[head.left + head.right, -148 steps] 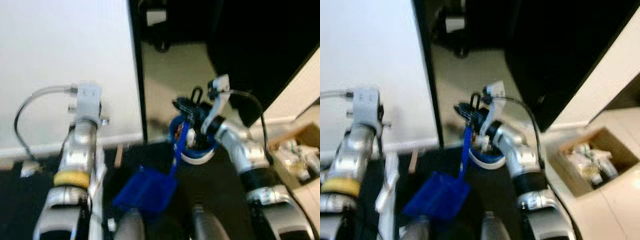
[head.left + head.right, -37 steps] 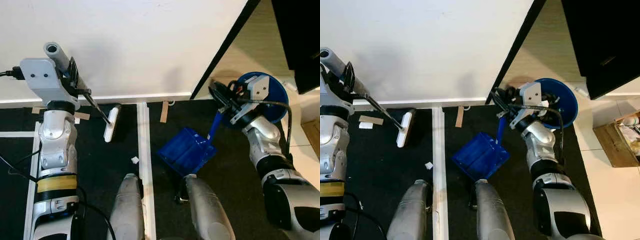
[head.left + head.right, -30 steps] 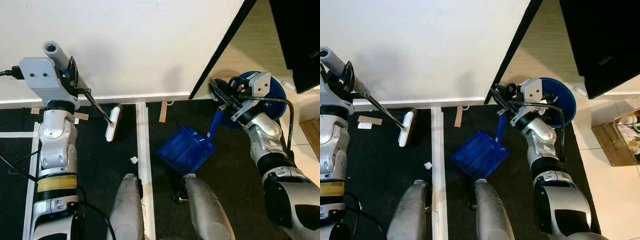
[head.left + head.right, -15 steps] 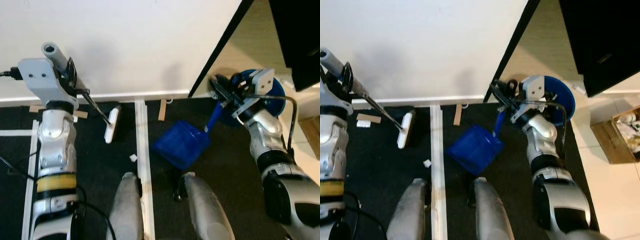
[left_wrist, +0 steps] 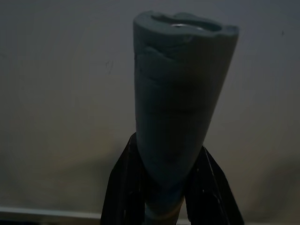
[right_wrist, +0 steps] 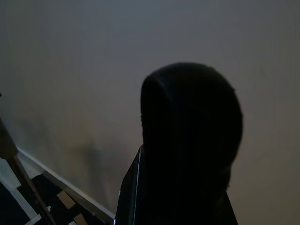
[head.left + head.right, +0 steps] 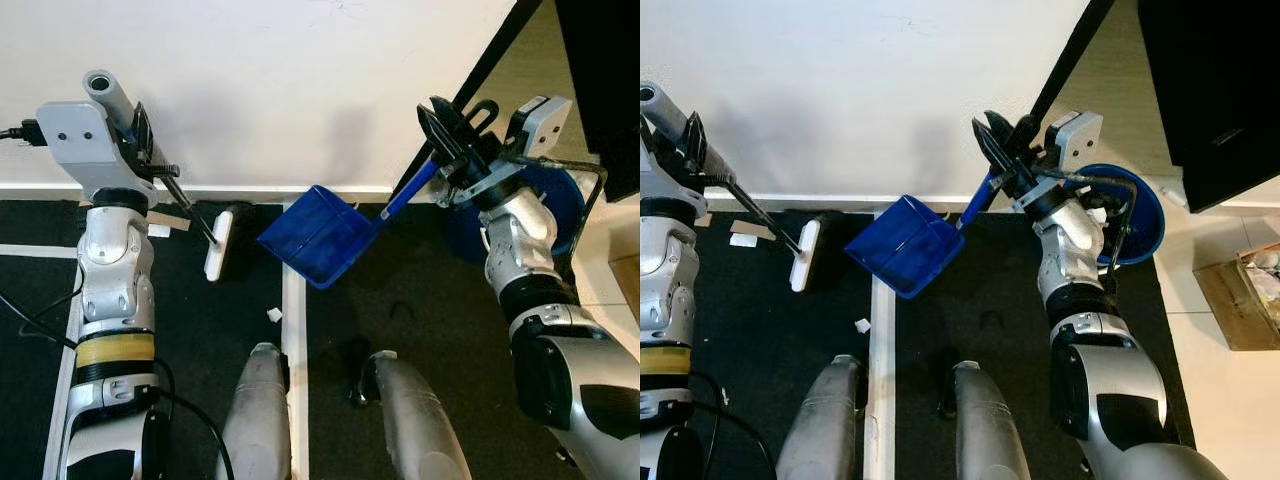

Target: Sweep floor

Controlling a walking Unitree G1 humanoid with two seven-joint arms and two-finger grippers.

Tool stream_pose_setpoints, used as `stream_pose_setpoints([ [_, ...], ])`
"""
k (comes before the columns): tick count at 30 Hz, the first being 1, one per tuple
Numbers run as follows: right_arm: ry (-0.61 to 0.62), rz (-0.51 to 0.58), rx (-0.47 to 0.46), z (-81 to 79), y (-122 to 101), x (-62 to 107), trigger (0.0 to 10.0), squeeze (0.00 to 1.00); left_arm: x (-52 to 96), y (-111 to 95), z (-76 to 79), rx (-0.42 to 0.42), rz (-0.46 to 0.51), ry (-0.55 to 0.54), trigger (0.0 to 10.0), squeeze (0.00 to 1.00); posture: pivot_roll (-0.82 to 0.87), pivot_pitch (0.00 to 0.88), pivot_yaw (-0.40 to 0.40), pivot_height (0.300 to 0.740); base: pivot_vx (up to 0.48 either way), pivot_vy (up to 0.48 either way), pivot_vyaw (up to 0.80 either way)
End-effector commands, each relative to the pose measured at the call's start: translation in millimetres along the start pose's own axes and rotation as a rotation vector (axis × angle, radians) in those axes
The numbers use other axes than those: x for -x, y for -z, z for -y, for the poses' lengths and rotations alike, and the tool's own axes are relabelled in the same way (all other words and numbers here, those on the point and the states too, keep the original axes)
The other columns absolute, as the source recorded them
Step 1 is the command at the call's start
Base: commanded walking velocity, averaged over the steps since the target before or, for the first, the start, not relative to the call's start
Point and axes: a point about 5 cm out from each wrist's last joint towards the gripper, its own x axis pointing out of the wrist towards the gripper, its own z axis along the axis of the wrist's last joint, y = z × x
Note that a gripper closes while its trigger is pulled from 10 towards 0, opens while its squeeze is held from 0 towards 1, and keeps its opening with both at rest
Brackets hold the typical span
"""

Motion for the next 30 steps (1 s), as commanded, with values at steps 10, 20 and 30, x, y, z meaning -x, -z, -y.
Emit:
stream_pose_setpoints([
  [10, 0.11, -0.242, -0.012, -3.0, 39, 40.8, 10.0, 0.0, 12.5, -10, -5.2, -0.063, 0.025, 0.045, 10.0, 0.0, 0.24, 0.389, -0.019, 0.74, 0.0, 0.0, 0.0],
  [20, 0.178, -0.433, -0.029, -6.9, 63, 64.1, 10.0, 1.0, 18.5, -2, 3.7, -0.045, -0.001, 0.035, 10.0, 0.0, 0.23, 0.32, -0.031, 0.74, 0.0, 0.0, 0.0],
  [30, 0.286, -0.295, 0.093, 7.1, 43, 57.2, 10.0, 0.0, 1.6, -1, 10.4, 0.025, 0.042, -0.017, 10.0, 0.0, 0.15, 0.147, -0.057, 0.74, 0.0, 0.0, 0.0],
])
